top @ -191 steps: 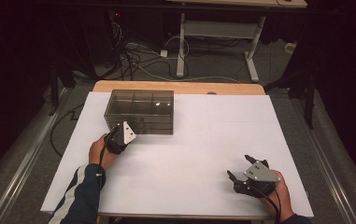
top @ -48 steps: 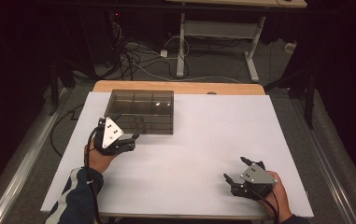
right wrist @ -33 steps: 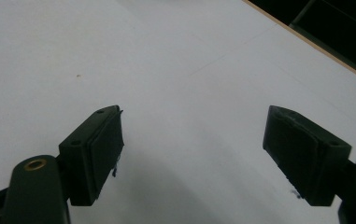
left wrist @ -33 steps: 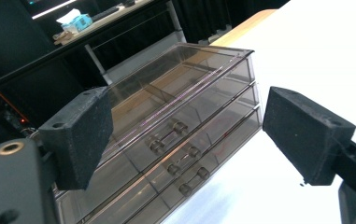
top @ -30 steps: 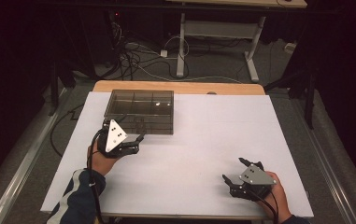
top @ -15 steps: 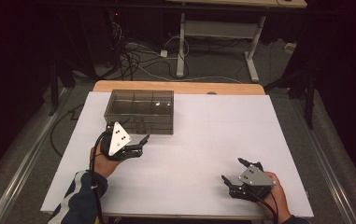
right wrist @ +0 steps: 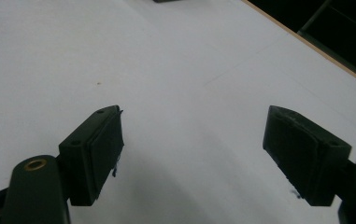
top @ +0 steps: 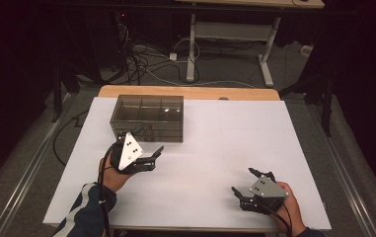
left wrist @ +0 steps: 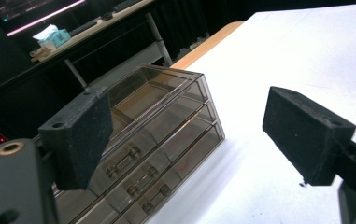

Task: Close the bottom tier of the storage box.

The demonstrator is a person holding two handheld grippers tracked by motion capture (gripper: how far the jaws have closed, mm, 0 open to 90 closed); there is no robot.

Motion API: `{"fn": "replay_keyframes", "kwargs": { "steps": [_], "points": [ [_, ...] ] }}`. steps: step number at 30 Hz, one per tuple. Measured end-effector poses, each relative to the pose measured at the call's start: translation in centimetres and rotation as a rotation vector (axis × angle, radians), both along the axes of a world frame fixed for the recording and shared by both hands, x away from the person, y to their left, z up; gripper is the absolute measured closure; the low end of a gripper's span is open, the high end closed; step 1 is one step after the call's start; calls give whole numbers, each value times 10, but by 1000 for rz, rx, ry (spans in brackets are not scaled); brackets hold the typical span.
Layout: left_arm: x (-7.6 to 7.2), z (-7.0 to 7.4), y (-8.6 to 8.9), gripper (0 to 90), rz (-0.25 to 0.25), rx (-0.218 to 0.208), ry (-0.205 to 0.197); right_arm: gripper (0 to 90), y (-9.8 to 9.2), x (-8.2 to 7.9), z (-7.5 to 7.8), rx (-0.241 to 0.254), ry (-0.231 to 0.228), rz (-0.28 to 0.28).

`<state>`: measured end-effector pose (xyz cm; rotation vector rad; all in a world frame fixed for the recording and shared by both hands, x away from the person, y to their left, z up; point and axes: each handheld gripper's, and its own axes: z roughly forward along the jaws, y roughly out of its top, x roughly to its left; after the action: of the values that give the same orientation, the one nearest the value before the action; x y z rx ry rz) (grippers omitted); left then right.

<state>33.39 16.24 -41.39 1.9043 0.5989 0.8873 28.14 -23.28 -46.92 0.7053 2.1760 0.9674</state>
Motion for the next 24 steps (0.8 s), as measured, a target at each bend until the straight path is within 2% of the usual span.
{"fn": "replay_keyframes", "kwargs": {
  "steps": [20, 24],
  "points": [
    [-22, -1, -10, 158, -44, 16, -11, 208, 5, 2, 0, -2, -2, 24],
    [-26, -3, -14, 158, -56, 41, -20, 208, 5, 2, 0, -2, -2, 28]
  ]
}}
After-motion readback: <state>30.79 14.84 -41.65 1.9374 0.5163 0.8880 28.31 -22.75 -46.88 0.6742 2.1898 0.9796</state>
